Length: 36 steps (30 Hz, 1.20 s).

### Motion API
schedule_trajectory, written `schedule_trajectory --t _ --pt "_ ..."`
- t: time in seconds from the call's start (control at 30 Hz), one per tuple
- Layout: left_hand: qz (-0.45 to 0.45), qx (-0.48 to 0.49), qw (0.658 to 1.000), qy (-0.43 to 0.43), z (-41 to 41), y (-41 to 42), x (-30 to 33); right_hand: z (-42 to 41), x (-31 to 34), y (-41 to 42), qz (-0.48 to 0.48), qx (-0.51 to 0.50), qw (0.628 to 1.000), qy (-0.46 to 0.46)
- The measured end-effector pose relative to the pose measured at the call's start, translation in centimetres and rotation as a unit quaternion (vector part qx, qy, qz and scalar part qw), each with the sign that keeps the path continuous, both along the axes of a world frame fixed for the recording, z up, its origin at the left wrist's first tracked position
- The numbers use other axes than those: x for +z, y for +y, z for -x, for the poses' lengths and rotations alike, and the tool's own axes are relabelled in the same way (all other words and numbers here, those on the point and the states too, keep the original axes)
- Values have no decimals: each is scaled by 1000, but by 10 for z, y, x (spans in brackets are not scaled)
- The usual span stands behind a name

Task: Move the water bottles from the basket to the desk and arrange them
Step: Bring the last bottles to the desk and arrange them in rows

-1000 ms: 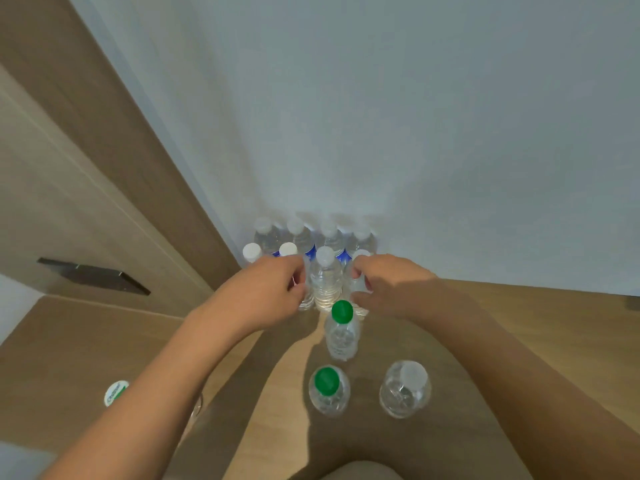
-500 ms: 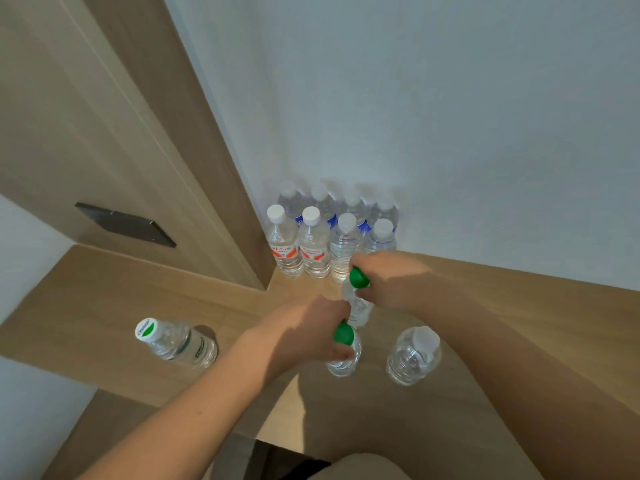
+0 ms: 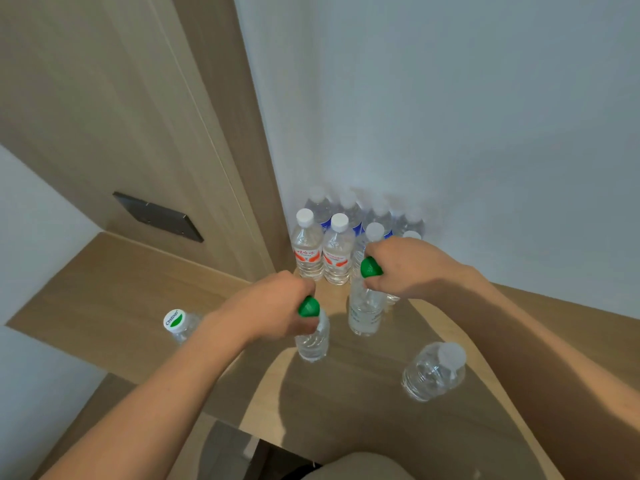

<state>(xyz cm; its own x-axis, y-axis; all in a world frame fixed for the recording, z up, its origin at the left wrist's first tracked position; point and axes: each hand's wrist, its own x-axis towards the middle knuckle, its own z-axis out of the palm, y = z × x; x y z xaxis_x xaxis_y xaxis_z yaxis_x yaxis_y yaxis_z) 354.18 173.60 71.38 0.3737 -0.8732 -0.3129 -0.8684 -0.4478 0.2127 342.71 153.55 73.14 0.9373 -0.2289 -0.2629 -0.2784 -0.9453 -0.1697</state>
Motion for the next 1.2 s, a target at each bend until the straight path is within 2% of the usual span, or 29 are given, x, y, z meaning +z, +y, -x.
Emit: schedule_trajectory --t 0.27,0.53,0.9,1.2 --pt "29 26 999 3 -39 12 16 -32 8 9 5 20 1000 -3" --pt "56 88 994 -40 -56 -4 25 -48 -2 12 -9 7 1000 -2" --pt "75 189 978 -44 -59 -40 7 -53 -14 13 -28 -40 999 18" --pt "84 231 968 -52 -59 -60 -3 -56 -22 12 -7 -31 999 9"
